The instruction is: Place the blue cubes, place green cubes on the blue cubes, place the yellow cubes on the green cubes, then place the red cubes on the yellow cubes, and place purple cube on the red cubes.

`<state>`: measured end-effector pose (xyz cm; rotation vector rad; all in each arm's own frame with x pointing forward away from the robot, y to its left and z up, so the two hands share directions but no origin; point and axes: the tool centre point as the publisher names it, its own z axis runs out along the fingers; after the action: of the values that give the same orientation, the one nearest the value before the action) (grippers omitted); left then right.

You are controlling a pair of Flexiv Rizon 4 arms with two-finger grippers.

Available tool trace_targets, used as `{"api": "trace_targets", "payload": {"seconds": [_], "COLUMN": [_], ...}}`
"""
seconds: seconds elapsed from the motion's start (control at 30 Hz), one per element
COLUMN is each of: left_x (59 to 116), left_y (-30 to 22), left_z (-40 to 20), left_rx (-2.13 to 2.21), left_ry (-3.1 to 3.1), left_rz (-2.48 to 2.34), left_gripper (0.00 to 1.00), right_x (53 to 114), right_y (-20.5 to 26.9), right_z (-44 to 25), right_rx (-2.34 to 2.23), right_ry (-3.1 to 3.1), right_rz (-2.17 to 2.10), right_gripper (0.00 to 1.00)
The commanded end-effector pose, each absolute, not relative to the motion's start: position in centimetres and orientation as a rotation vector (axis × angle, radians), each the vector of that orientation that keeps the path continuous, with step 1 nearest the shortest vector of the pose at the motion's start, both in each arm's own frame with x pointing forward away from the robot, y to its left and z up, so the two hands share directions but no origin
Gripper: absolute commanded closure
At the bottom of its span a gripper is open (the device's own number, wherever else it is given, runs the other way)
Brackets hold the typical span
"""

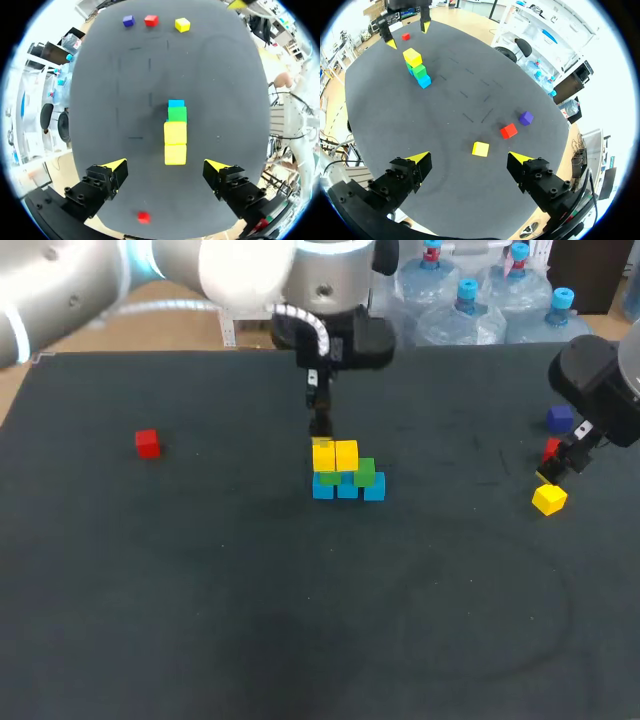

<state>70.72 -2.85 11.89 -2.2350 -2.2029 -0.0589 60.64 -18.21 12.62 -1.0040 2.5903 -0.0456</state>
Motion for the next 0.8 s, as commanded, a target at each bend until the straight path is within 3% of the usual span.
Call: {"api": "trace_targets", "payload": {"seconds": [0.03, 0.4, 0.8], "left_x": [69.5, 68.0, 66.4], "left_y": [0.2, 6.2, 8.0], "left_z": [14.2, 14.8, 14.2], "left_rx": [-2.242, -1.886, -1.79], "left_ry": [-2.271, -2.451, -2.621], "left_rz": [-0.069, -0.447, -0.496], "left_gripper": [0.0, 0.0, 0.0], "right_x": [60.6, 60.6, 60.6], "right_y": [-18.2, -18.2, -18.2], "right_z": [12.5, 12.5, 12.5], "right_rx": [-1.0, -1.0, -1.0], "right_ry": [2.587, 2.587, 2.587], "right_rz": [-0.049, -0.049, -0.049], "right_gripper": [0.0, 0.0, 0.0]}}
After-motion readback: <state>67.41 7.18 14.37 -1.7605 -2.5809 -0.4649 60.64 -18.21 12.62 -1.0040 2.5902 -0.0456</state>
